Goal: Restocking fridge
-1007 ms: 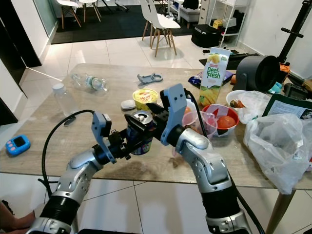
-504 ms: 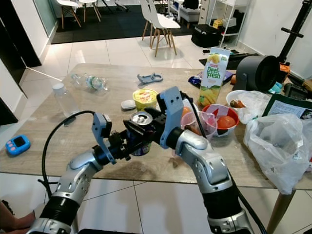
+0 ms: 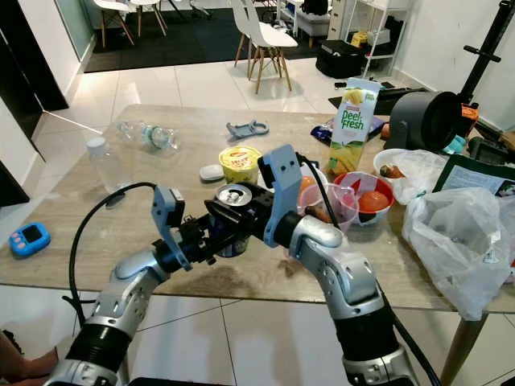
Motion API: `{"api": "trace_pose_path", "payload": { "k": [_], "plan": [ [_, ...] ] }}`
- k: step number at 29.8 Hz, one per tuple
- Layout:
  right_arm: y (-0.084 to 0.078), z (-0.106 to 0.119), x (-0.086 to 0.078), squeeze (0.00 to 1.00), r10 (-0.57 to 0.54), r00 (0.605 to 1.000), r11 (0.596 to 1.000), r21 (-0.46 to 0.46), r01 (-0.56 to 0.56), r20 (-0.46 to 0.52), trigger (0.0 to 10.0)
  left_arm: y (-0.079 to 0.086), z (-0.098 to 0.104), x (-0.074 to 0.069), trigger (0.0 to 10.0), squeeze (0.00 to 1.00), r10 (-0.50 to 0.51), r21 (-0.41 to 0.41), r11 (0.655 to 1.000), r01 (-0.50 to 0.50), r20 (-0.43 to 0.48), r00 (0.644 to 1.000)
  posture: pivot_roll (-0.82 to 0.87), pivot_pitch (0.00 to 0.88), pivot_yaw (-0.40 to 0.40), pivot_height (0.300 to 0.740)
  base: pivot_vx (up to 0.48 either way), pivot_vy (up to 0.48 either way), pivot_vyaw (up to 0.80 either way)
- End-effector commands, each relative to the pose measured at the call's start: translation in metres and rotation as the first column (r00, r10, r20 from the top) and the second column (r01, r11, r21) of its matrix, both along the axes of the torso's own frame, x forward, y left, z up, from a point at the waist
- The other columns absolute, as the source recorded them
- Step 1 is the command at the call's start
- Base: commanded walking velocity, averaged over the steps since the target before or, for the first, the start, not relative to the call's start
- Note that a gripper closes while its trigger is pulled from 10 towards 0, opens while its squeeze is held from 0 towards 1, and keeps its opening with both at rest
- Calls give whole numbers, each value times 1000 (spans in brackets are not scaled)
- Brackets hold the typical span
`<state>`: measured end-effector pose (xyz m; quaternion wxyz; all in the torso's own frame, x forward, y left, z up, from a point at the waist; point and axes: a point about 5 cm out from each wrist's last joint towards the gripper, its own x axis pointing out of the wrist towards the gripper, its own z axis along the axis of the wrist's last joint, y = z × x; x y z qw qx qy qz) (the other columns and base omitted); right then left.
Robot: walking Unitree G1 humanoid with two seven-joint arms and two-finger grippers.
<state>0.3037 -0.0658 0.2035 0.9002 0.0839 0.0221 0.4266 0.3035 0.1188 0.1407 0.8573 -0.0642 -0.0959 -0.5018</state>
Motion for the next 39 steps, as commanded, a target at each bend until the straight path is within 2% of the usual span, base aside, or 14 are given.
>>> {"api": "trace_pose_path", "payload": {
  "k": [1,6,7,8,9,13,14,15,24,32,39],
  "plan": [
    [-6,3,-1,0,-15,1000,999,36,16,-12,10000,-1,1,-1,10000,0,-13,0,1000,13,10,1000,77,18,3,740,0,0,0],
    [-6,3,-1,0,-14,1000,999,40,14,-13,10000,-1,2,0,10000,0,-8,0,1000,8,9,1000,78,17,2,740,0,0,0],
    [-5,3,-1,0,-13,1000,999,40,13,-13,10000,-1,2,0,10000,47,-15,-4,1000,15,6,1000,76,19,4,740,0,0,0],
    [-5,3,-1,0,-13,1000,999,40,13,-13,10000,-1,2,0,10000,47,-15,-4,1000,15,6,1000,76,19,4,740,0,0,0],
    [-5,3,-1,0,-12,1000,999,39,13,-13,10000,-2,3,0,10000,1000,-20,-9,1000,20,2,1000,77,17,3,740,0,0,0],
    [-5,3,-1,0,-11,1000,999,39,11,-13,10000,-2,5,1,10000,1000,-8,-7,1000,8,12,1000,77,17,3,740,0,0,0],
    [-5,3,-1,0,-9,1000,999,39,10,-13,10000,-1,6,1,10000,216,-1,-6,1000,1,17,1000,78,14,3,740,0,0,0],
    [-5,3,-1,0,-8,1000,999,38,8,-13,10000,-1,7,2,10000,0,4,-5,1000,-3,19,1000,78,13,3,740,0,0,0],
    [-3,1,-3,0,8,1000,1000,17,-8,0,10000,1,12,3,10000,0,8,-6,1000,-8,32,999,79,12,4,740,0,0,0],
    [1,-6,-7,0,34,999,999,-30,-34,13,10000,-9,25,0,10000,0,-54,-29,998,56,67,996,78,13,5,740,0,0,0],
    [1,-7,-7,0,29,999,999,-34,-28,13,10000,-11,26,-1,10000,0,-57,-28,998,59,70,996,79,15,5,740,0,0,0]
  ]
}}
